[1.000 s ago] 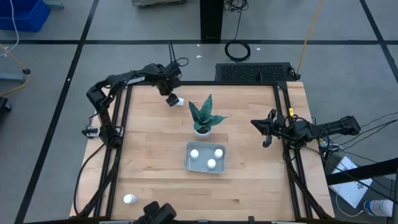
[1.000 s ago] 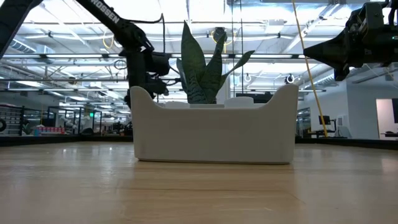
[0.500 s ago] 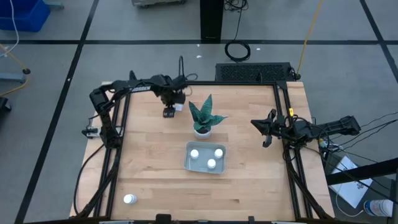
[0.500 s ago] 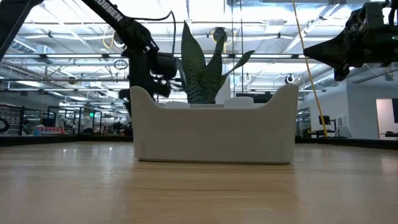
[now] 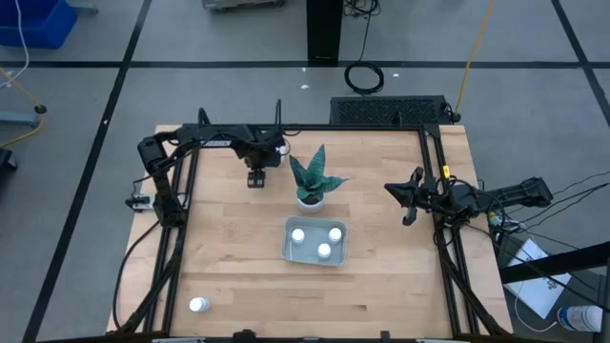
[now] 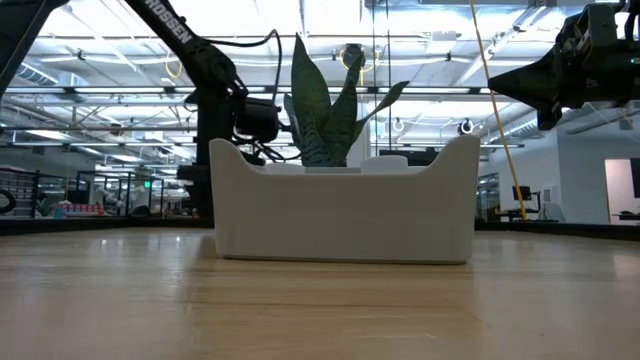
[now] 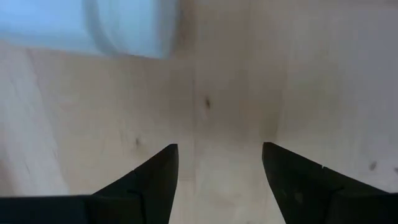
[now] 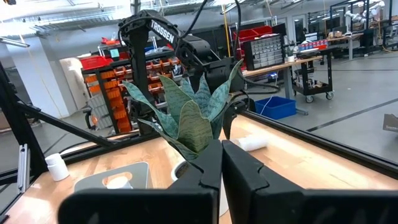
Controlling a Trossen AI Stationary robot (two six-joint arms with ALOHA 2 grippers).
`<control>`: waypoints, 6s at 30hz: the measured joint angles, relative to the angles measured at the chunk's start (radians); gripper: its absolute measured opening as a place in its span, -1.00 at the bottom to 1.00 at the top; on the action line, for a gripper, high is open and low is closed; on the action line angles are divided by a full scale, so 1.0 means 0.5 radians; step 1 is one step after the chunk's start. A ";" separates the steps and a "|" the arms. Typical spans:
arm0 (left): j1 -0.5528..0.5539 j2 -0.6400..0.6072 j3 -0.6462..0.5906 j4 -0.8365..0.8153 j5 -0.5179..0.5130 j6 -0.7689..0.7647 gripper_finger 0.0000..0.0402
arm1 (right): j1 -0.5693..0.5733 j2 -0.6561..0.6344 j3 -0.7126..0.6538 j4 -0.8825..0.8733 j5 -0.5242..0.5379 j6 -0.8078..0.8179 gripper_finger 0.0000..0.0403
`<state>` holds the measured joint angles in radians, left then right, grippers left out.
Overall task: Pick and place pill bottles into a basket
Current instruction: Put the white pill bottle into the gray bin
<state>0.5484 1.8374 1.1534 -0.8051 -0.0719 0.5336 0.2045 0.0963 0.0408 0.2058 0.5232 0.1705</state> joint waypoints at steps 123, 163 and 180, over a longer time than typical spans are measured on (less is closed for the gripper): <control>0.312 -0.135 0.266 0.348 0.574 -0.357 0.43 | 0.000 0.001 0.000 0.000 0.000 0.000 -0.98; 0.035 -0.057 0.263 0.201 0.054 -1.688 0.65 | 0.000 0.000 0.000 0.000 0.000 0.000 -0.98; -0.083 0.223 0.264 0.256 0.098 -1.377 0.56 | 0.000 0.000 0.000 0.003 0.000 0.000 -0.98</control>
<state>0.5069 1.9491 1.2854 -0.6769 -0.0228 -0.1547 0.2044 0.0963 0.0409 0.2074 0.5232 0.1704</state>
